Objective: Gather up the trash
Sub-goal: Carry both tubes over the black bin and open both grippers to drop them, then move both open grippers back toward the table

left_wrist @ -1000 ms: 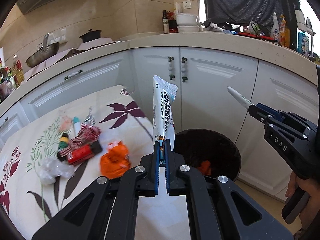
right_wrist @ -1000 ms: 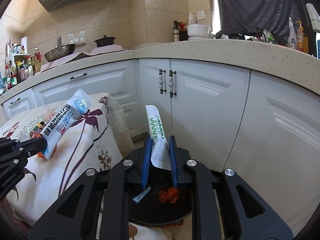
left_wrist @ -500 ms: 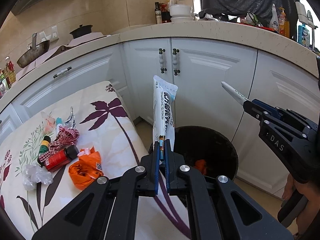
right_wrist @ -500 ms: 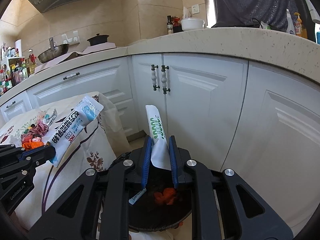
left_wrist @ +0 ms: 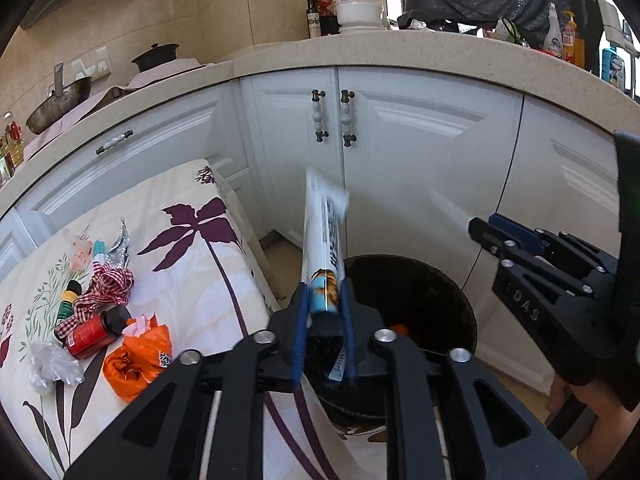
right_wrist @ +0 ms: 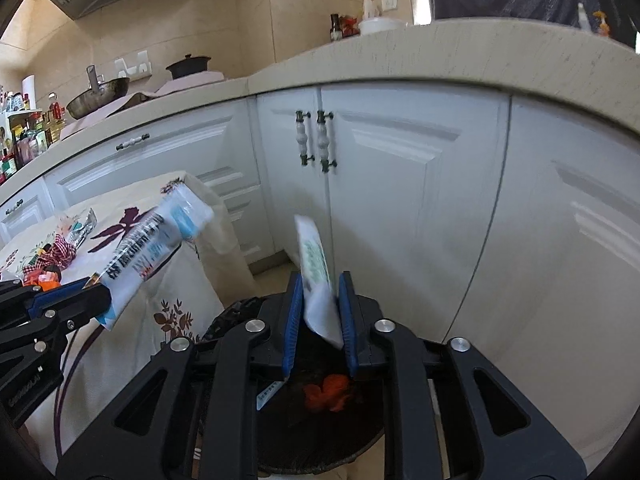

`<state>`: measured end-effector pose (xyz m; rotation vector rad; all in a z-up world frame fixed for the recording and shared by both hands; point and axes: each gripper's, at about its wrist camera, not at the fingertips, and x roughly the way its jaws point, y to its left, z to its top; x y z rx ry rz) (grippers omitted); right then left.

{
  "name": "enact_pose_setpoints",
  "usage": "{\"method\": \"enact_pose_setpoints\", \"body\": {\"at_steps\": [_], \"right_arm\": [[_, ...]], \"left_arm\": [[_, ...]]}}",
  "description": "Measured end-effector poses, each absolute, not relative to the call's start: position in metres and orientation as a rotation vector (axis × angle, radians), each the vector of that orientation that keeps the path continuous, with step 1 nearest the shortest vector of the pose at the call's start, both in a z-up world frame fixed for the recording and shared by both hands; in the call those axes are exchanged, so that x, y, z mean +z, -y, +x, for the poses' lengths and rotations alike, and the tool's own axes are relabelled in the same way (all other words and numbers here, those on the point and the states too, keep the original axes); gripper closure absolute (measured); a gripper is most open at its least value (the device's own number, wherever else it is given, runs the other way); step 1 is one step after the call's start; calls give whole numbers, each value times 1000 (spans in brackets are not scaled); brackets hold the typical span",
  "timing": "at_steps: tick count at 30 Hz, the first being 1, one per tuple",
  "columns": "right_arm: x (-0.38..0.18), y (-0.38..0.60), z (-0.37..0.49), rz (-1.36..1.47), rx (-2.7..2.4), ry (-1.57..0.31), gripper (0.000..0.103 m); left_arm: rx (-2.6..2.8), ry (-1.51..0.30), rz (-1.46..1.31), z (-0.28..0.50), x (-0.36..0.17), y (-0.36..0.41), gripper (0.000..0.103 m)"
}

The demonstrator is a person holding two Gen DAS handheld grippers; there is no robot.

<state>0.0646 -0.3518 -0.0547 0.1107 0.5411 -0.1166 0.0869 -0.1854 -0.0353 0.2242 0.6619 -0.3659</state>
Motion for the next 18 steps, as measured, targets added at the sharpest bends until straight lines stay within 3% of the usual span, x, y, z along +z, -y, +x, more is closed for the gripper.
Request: {"method": "enact_pose_setpoints", "body": {"at_steps": [1,5,18], "right_arm": [[-56,352,65,115,-122,-539,68],[-56,352,65,123,-130,-538,65],[-34,328,53,111,-107,-502,60]], "left_arm": [[-368,-665,223,88,-36,186,74],[-369,-663,203,89,-34,182,62],[-317,-612,150,82,-14,141,61]]}}
